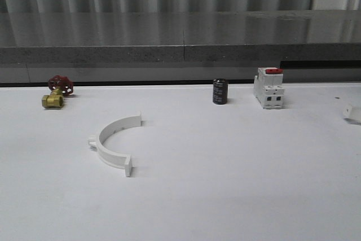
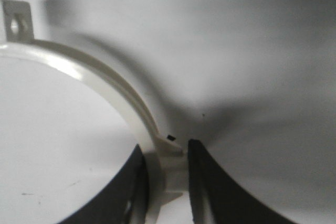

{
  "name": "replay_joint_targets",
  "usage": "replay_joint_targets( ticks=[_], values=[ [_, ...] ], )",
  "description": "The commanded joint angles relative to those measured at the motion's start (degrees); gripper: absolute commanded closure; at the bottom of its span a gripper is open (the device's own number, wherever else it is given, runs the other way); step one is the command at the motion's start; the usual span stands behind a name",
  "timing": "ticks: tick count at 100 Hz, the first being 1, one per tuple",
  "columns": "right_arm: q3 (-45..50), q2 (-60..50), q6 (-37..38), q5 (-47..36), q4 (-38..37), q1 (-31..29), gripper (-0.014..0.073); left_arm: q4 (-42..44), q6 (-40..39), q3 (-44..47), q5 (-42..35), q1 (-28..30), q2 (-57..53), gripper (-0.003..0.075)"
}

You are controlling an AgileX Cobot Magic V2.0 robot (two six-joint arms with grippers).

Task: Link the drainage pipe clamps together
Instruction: 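Carry the held clamp half with the right gripper toward the placed half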

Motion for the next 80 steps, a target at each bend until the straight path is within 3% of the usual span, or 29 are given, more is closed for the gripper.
replay_joint_targets(
  ticks=[1, 26, 53, 80],
  values=[
    [-3.5, -4.1, 0.9, 2.0, 1.5, 0.8, 0.0613, -0.3, 0.1, -1.5, -4.5, 0.1, 0.5, 0.0741],
    [-5.1, -9.7, 11.0, 2.6, -2.2, 10.8, 0.0605, -0.3, 0.1, -1.5, -4.5, 0.1, 0.5, 0.0741],
    [-5.1, -11.0, 34.6, 2.0, -16.6, 30.9, 0.0605, -0.3, 0.1, -1.5, -4.5, 0.1, 0.5, 0.0741],
    [-5.8, -9.9, 46.1, -5.5, -17.1, 43.3, 0.0605, -0.3, 0.1, -1.5, -4.5, 0.1, 0.5, 0.0741]
  ],
)
